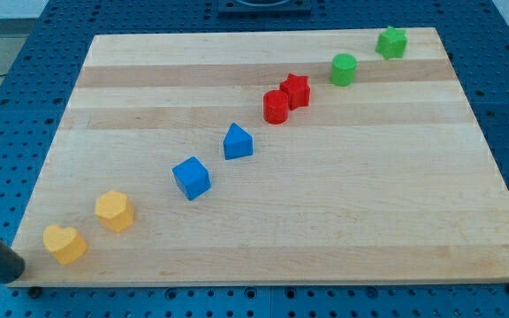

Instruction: Move the yellow heart parallel to the blue triangle

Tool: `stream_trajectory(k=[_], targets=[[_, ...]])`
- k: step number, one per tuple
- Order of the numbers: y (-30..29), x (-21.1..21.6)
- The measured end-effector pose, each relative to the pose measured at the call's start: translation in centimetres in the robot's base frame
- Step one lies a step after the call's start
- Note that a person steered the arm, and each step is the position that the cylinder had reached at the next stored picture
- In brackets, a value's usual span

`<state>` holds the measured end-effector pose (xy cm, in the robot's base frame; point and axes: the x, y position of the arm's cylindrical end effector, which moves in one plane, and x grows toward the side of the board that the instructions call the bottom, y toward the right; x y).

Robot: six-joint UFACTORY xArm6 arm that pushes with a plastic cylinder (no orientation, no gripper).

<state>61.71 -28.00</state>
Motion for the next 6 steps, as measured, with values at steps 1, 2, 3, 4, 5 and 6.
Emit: stream_trajectory(k=[1,2,3,4,5,6], targets=[[2.6,-2.3],[8.8,-2.5],[13.5,-4.4],[16.7,-7.5],[15.5,-13.9],[15.4,-17.1]])
